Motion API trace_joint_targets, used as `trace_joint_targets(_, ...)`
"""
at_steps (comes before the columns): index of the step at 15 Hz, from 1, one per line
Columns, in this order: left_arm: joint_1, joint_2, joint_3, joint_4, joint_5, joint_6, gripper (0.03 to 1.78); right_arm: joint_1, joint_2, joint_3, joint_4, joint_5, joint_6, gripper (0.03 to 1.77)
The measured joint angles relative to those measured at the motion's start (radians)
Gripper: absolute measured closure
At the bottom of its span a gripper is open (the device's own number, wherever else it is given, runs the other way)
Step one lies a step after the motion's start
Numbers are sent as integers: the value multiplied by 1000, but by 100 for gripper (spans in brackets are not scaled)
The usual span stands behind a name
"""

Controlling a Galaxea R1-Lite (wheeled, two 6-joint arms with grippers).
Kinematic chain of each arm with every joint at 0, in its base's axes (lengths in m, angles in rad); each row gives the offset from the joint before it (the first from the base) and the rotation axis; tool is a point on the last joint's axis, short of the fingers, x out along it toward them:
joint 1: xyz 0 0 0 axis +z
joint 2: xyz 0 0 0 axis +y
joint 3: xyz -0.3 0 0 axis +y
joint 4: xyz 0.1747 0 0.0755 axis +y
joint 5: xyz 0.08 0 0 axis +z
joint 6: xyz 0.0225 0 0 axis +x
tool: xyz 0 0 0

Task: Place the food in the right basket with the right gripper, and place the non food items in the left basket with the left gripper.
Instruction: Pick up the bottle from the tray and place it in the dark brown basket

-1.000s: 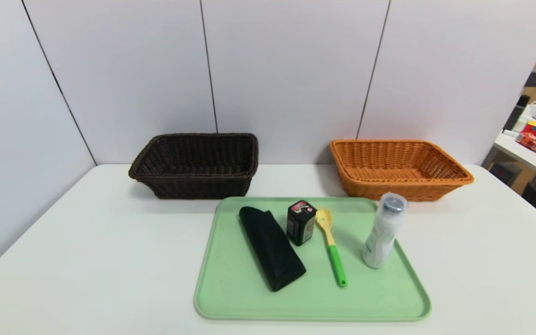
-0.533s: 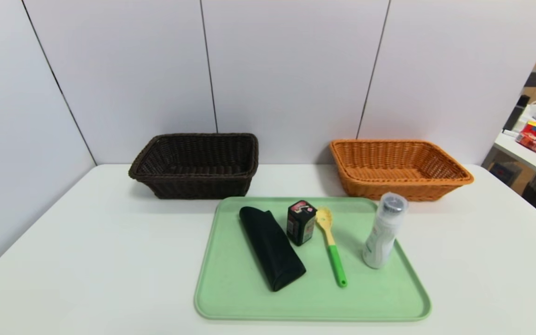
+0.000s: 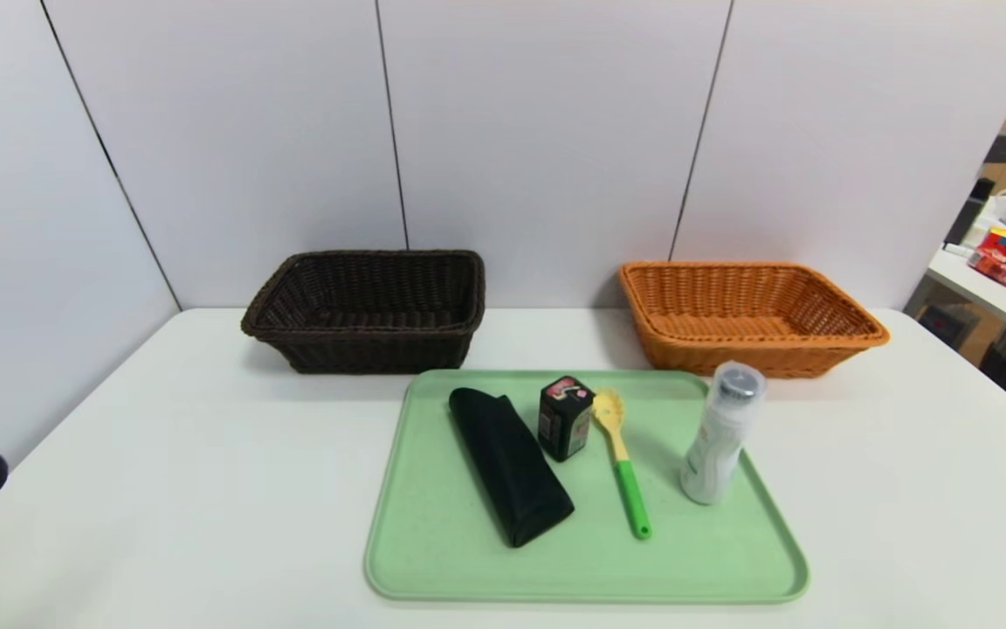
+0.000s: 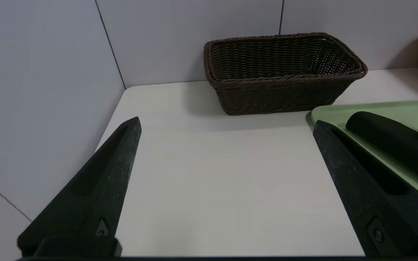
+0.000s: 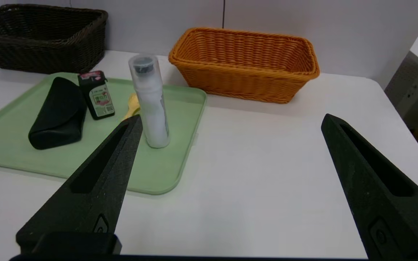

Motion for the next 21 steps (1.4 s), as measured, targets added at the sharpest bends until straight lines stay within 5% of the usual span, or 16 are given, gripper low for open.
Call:
trace_joint_targets(4,-19,224,-29,-174,0,-4,12,7,207,-44,-148,10,-8,10)
trace_joint_targets(10,-185,463,-14,-333,23,-19,12,118,374,-52,-210,10,-7,10)
trace_joint_targets(16,-395,652,41,-556,155,-30,12,225,457,7,-249,11,0,10)
trace_joint_targets(21,-446,713,48,-583,175,-33,12,282,569,69,-441,10,9,10)
